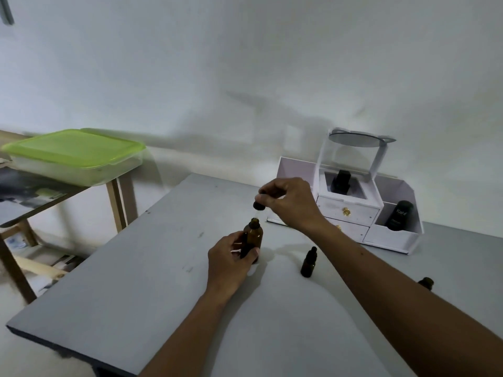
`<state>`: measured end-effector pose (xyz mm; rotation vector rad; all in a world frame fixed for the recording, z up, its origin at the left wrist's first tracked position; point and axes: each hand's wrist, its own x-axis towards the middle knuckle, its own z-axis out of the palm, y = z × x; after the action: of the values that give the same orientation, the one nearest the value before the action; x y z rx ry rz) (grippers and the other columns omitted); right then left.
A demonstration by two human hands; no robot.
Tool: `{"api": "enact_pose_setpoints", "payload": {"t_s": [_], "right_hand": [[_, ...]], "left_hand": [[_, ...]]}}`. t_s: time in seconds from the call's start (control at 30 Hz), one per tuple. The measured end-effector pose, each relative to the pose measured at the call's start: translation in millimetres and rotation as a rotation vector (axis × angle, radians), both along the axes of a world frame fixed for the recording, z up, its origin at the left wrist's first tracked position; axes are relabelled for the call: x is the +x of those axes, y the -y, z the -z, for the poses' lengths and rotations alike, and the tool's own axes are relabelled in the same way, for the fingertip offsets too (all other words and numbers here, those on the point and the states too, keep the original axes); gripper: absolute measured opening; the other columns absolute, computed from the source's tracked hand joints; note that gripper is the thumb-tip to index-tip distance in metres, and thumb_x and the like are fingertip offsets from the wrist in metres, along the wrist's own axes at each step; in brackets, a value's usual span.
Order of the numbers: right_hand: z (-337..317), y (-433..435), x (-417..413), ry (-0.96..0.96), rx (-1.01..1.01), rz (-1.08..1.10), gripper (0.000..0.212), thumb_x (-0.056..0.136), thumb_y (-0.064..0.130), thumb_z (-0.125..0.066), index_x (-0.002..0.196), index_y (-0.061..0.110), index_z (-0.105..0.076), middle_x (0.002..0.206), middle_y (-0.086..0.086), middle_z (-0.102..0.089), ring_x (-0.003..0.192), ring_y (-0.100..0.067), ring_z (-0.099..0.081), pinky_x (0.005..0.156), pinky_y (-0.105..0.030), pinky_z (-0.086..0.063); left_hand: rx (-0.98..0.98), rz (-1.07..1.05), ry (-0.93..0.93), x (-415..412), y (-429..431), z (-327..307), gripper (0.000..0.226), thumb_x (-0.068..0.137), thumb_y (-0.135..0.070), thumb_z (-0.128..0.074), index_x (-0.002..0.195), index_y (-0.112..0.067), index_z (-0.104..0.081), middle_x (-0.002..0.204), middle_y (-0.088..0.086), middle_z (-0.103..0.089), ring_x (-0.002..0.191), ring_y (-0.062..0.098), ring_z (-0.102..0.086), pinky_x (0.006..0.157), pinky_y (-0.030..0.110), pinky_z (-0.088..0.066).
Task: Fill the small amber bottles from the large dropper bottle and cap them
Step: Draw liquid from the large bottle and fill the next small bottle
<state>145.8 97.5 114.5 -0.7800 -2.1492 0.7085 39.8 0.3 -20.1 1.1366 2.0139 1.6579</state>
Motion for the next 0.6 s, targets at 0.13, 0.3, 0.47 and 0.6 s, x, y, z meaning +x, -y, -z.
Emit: {"api": "enact_pose_setpoints", "payload": {"t_s": [0.13, 0.3, 0.47, 0.6], "right_hand": [[-37.9, -0.3, 11.2, -0.096, 0.025, 0.029, 0.013, 0.082, 0.021, -0.08, 0.092, 0.011, -0.078, 0.084, 0.0, -0.079, 0.076, -0.008, -0.073, 0.073, -0.015, -0.055], [-73.1, 2.8, 44.4, -0.208, -0.057, -0.001, 0.01, 0.085, 0.017, -0.077, 0.091, 0.009, -0.076, 0.08, 0.001, -0.079, 0.081, -0.014, -0.076, 0.083, -0.038, -0.062], [-85.2, 0.4, 89.5, -0.259, -0.095, 0.003, 0.012, 0.086, 0.014, -0.075, 0.092, 0.004, -0.073, 0.083, -0.007, -0.079, 0.083, -0.022, -0.076, 0.076, -0.037, -0.061], [-80.4, -3.9, 128.1, -0.233, -0.082, 0.058, 0.014, 0.086, 0.016, -0.077, 0.092, 0.004, -0.073, 0.082, -0.005, -0.079, 0.082, -0.021, -0.077, 0.074, -0.037, -0.061]], "left_hand": [[-0.056, 0.0, 0.055, 0.5, 1.6, 1.1, 0.065, 0.076, -0.032, -0.079, 0.134, -0.017, -0.053, 0.121, -0.002, -0.065, 0.095, 0.009, -0.061, 0.086, 0.021, -0.049], [0.004, -0.05, 0.23, 17.0, 21.3, 3.0, 0.051, 0.078, -0.023, -0.078, 0.124, -0.022, -0.058, 0.104, -0.005, -0.066, 0.095, 0.01, -0.063, 0.079, 0.014, -0.042], [-0.018, 0.035, 0.251, 51.4, 38.3, 5.9, 0.036, 0.077, -0.023, -0.078, 0.111, -0.025, -0.064, 0.103, -0.008, -0.067, 0.094, 0.006, -0.064, 0.077, 0.011, -0.045], [-0.068, 0.147, 0.212, 86.7, 31.0, 7.3, 0.034, 0.078, -0.027, -0.078, 0.109, -0.03, -0.064, 0.101, -0.015, -0.065, 0.091, -0.003, -0.061, 0.06, 0.0, -0.041]]}}
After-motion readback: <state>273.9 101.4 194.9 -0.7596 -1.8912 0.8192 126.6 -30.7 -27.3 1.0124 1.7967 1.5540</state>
